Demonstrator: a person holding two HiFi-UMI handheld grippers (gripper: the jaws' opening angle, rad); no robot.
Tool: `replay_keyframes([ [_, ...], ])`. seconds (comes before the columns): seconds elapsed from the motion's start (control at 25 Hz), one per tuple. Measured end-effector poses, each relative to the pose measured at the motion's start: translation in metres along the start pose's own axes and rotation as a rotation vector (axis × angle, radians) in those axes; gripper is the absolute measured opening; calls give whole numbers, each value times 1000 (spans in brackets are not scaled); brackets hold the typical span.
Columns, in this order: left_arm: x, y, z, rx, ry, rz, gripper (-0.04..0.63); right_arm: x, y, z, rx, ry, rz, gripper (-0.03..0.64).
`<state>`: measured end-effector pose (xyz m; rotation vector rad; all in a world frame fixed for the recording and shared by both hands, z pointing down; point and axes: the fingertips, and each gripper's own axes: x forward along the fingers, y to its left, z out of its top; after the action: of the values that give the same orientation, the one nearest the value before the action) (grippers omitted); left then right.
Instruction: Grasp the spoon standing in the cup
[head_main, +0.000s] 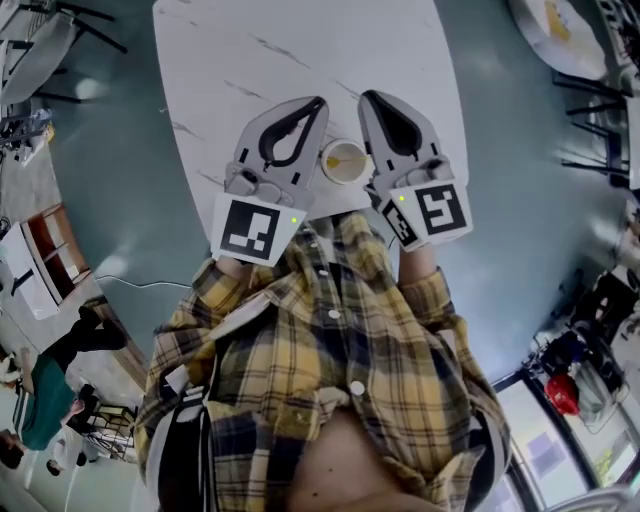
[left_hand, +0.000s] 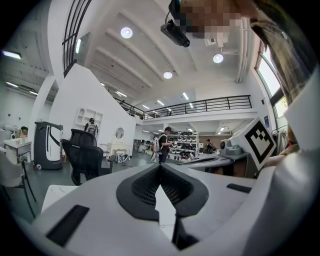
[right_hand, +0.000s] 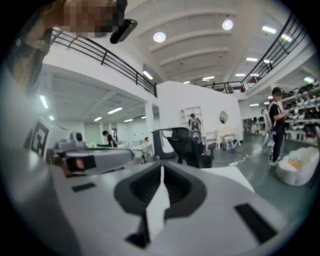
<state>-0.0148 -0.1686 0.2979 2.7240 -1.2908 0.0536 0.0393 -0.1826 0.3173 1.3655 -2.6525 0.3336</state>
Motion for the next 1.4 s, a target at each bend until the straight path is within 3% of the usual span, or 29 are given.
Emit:
replay_keyframes([
  [0.72, 3, -3, -16, -10, 17, 19, 15, -3, 2, -12, -7, 32, 34, 35],
  [1.4, 10, -9, -39, -19, 37, -7, 17, -25, -26, -39, 14, 68, -50, 37],
])
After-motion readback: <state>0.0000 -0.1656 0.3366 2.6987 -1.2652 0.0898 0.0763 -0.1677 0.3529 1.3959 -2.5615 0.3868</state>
